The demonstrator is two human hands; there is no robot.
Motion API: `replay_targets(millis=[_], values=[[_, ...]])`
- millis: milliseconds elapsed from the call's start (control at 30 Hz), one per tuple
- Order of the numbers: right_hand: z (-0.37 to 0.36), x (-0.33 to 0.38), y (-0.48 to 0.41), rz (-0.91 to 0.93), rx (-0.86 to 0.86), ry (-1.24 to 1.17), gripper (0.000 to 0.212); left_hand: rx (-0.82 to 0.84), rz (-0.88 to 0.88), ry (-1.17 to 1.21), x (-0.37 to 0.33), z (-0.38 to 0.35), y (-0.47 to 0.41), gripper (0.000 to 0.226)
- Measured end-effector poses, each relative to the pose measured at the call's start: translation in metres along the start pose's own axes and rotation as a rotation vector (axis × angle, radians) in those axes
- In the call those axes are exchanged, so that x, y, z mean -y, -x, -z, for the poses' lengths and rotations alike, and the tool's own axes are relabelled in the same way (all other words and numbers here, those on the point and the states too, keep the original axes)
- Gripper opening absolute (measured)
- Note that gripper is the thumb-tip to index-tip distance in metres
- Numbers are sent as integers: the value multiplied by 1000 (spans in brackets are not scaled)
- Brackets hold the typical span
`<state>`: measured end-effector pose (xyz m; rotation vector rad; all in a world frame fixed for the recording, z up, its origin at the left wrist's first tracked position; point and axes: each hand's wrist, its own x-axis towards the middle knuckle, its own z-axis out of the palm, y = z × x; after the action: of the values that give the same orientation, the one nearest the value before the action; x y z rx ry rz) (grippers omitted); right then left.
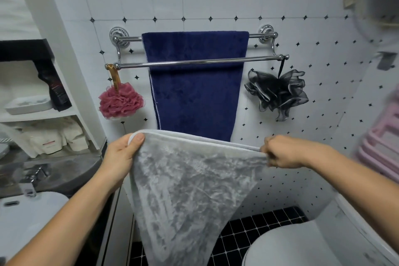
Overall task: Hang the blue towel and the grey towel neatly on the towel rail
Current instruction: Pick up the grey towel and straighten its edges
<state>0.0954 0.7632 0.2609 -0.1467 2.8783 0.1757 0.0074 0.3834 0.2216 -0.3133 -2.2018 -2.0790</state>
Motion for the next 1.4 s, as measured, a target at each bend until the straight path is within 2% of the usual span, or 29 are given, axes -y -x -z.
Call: replay_targets(millis=[33,100,300,367,433,500,600,733,800,900,967,1033,1100,1200,1267,1333,1400], values=[[4,-4,0,-17,-35,5,7,-19,-10,-16,1,3,-1,21],[10,-11,1,-59,-112,-77,20,-55,-15,-18,2,9,-5,20],[5,-6,-1,-152,-452,-731,26,-137,-29,-20,1,16,-14,25],[2,-3,-5,-161,-500,-950,22,-159,-15,-33,1,19,-18,23],[4,-4,-9,-109,-492,-1148,27,-170,7,-61,-1,21,-24,21],[10,-11,-14,-95,-483,-1180,35,-148,23,-99,-7,23,-31,22],[34,-21,-22,-95,-576,-1082,13,-77,26,-207,-30,21,-42,24],[76,-30,-26,-140,-791,-1202,8,-45,-68,-290,-78,12,-63,26],[93,-32,-29,-151,-753,-1340,9,-51,-57,-256,-95,8,-74,26],[107,-31,-29,-129,-583,-1547,11,-24,10,-344,-105,5,-86,30],[111,-33,-25,-32,-571,-1665,7,-46,40,-338,-108,4,-89,31],[112,-36,-20,125,-579,-1745,6,-86,71,-153,-107,5,-92,26],[109,-38,-19,135,-538,-1617,9,-72,100,-81,-103,8,-93,22],[102,-38,-27,5,-519,-1149,19,-49,110,-229,-91,8,-92,28],[100,-31,-25,72,-490,-1181,18,-171,96,-167,-83,6,-93,24],[99,-16,-16,261,-276,-1292,13,-316,84,-64,-80,5,-94,21],[97,1,-5,396,39,-1265,15,-331,86,-9,-78,3,-96,23]])
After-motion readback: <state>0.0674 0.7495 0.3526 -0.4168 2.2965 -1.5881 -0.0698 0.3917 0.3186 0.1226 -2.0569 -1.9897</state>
